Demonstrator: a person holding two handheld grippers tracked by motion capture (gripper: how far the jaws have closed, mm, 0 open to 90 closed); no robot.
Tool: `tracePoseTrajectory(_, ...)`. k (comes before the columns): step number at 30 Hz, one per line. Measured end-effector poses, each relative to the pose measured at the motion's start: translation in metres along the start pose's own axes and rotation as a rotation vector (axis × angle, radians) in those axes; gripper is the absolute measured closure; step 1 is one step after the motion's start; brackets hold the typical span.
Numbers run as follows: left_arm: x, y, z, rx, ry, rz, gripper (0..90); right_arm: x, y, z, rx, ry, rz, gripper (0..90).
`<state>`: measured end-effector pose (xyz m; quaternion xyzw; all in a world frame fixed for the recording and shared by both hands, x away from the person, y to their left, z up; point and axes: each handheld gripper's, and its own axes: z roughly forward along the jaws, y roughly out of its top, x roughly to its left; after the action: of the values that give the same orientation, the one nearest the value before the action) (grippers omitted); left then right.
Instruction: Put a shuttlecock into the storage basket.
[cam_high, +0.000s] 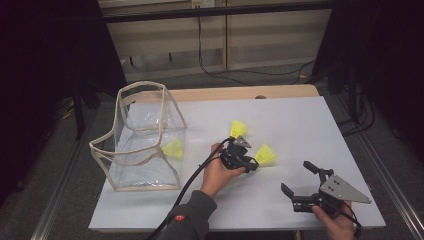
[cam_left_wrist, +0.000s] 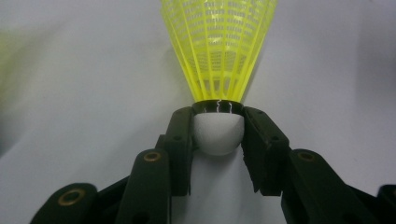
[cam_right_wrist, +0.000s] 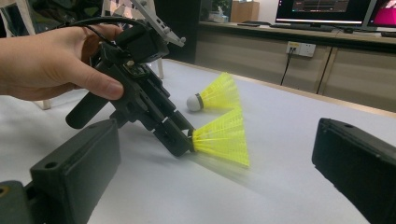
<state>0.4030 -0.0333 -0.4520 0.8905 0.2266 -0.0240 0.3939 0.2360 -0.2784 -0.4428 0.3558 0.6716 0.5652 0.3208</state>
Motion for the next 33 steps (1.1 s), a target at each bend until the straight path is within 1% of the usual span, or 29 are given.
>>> tracePoseTrajectory(2, -0.001, 0.000, -0.001, 0.004, -0.003, -0.006, 64.5, 0.000, 0.000, 0.000, -0.001, -0.001, -0.001, 1.1)
tracePoseTrajectory(8, 0.000, 0.000, -0.004, 0.023, -0.020, -0.043, 64.6, 0.000, 0.000, 0.000, -0.004, 0.000, 0.002, 1.1)
tracePoseTrajectory(10, -0.001, 0.001, -0.006, 0.025, -0.032, -0.056, 64.6, 0.000, 0.000, 0.000, -0.004, 0.000, 0.004, 1.1)
tracePoseTrajectory(15, -0.002, 0.002, -0.011, 0.034, -0.026, -0.081, 64.7, 0.000, 0.000, 0.000, 0.000, 0.000, 0.000, 1.2)
tracePoseTrajectory(20, -0.003, 0.004, -0.018, 0.041, -0.021, -0.084, 64.7, 0.000, 0.000, 0.001, -0.003, -0.002, 0.002, 1.1)
tracePoseTrajectory(22, -0.003, 0.005, -0.021, 0.037, -0.024, -0.079, 64.7, 0.000, 0.000, 0.001, -0.004, -0.003, 0.002, 1.1)
tracePoseTrajectory(23, -0.004, 0.005, -0.022, 0.029, -0.022, -0.083, 64.7, 0.000, 0.000, 0.001, -0.004, -0.003, 0.002, 1.1)
tracePoseTrajectory(25, -0.004, 0.006, -0.024, 0.032, -0.033, -0.087, 64.7, -0.001, 0.000, 0.001, -0.005, -0.004, 0.002, 1.1)
tracePoseTrajectory(27, -0.005, 0.006, -0.026, 0.036, -0.032, -0.081, 64.7, 0.000, 0.000, 0.001, -0.003, -0.003, 0.002, 1.1)
tracePoseTrajectory(33, -0.004, 0.006, -0.031, 0.036, -0.040, -0.094, 64.7, 0.000, 0.000, 0.002, -0.003, -0.005, 0.004, 1.1)
